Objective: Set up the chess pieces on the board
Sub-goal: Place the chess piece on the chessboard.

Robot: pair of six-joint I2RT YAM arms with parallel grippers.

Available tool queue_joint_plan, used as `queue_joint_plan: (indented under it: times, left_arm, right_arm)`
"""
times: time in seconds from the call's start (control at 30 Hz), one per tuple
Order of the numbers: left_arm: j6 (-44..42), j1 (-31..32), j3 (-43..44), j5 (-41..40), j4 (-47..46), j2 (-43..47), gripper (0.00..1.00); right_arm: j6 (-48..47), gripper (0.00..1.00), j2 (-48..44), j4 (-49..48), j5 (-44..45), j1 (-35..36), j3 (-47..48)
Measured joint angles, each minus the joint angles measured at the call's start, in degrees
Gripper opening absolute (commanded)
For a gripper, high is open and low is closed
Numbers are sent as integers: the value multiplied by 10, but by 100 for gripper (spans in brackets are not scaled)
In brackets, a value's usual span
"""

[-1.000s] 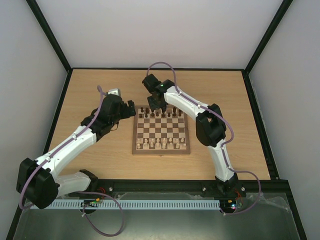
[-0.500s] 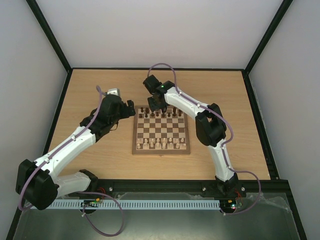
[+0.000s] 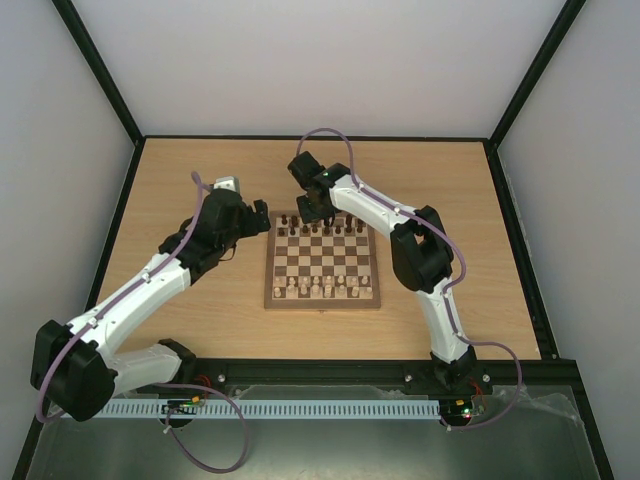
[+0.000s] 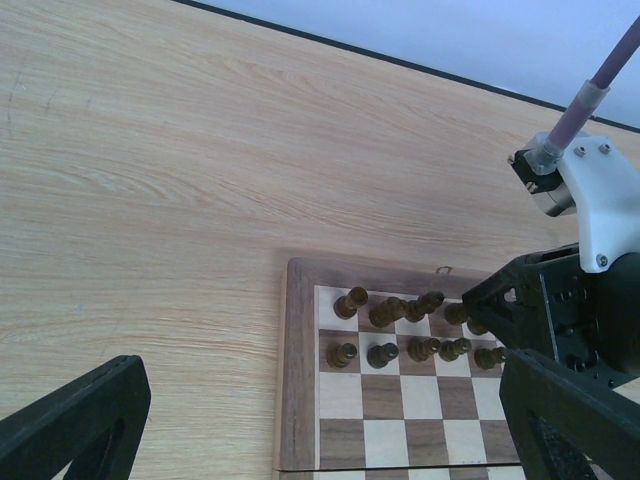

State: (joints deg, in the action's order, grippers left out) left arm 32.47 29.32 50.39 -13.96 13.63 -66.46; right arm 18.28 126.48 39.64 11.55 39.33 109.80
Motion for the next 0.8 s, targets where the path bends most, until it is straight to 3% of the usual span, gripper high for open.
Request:
queue_joint_plan:
  times: [0.43,0.8]
  left_arm:
    - [0,0,0,0,0,2,99]
    - [-1,0,0,0,0,2,99]
  right_arm:
    - [2,10,12,-9,-1,-4,-2]
    - [4,18,15,-15,-2,-7,-2]
